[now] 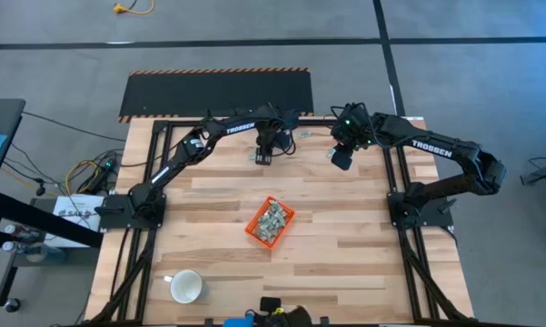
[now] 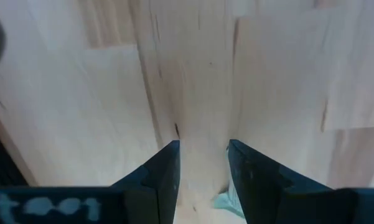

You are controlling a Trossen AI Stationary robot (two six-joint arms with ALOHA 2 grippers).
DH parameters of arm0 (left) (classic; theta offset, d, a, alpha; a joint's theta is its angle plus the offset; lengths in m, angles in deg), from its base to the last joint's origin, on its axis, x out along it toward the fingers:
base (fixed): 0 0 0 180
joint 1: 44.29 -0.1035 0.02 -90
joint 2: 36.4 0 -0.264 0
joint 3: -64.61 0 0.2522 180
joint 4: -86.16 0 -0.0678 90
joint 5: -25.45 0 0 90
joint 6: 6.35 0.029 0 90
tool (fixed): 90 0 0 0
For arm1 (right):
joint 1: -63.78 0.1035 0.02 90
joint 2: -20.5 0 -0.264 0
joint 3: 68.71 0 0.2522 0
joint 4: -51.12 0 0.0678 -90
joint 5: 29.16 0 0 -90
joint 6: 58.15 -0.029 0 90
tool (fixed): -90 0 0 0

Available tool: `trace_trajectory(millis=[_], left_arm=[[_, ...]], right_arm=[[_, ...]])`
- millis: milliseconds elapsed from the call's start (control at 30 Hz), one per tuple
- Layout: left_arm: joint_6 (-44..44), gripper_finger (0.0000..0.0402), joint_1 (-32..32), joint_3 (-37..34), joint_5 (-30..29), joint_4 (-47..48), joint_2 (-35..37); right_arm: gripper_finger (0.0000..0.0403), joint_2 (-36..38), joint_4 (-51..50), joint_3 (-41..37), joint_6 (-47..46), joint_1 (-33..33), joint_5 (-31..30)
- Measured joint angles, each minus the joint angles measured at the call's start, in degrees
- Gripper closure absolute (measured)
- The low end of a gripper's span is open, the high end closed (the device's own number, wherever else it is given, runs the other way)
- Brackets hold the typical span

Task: Pick and place Stevia / Truvia into bins
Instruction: Put the stevia packet into the orange bin

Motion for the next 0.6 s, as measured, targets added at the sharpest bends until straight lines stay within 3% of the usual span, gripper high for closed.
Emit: trace_trajectory(millis=[467, 600], left_arm=[[-7.37, 0.0275, -0.42, 1.47, 1.92, 5.47, 0.87], [-6.58, 0.0275, -0.85, 0.95, 7.41, 8.47, 0.94]], right_arm=[[0.028, 0.0, 0.08, 0.02, -0.11, 0.0, 0.0], [0.028, 0.0, 0.08, 0.0, -0.11, 0.0, 0.0]])
